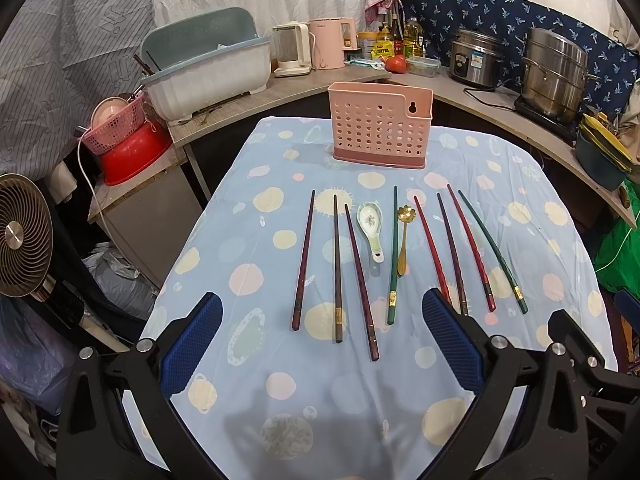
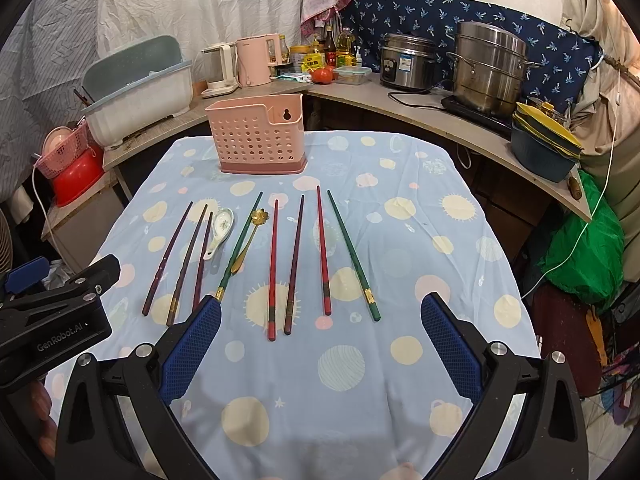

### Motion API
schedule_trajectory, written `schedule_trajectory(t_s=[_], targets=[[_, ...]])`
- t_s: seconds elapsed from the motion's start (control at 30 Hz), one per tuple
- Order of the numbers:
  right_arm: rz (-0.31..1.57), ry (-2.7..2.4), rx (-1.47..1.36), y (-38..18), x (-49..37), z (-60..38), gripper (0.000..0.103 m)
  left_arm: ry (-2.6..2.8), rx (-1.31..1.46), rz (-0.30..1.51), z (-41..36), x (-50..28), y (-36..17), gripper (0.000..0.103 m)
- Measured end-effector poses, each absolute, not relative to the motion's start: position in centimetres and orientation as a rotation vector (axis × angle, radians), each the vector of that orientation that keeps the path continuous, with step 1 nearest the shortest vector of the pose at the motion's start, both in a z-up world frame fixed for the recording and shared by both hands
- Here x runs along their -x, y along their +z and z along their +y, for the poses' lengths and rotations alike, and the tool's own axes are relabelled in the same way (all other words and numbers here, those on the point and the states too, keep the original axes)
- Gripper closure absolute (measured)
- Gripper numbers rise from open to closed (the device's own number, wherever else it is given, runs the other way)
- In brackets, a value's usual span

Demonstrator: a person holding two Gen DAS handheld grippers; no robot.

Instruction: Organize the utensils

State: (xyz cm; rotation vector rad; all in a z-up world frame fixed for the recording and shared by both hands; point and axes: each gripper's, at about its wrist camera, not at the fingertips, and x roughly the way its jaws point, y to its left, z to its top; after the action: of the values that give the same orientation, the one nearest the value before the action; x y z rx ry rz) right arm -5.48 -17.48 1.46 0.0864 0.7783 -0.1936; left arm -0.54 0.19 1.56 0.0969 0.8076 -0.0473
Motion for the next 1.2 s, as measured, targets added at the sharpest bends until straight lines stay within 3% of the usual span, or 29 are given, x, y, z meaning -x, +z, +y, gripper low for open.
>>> schedule_trajectory(t_s=[0.73,1.2], targets=[[0.779,-0.196,-0.080,1.4,5.5,-17.5,0.006,-0.048,-0.093,0.809,0.1,0.7,1.3,0.007],[0.825,-0.243,-0.087,-0.8,3.9,-19.3,0.006,0.036,-0.064,0.888,3.9,-2.4,-2.4,0.007]])
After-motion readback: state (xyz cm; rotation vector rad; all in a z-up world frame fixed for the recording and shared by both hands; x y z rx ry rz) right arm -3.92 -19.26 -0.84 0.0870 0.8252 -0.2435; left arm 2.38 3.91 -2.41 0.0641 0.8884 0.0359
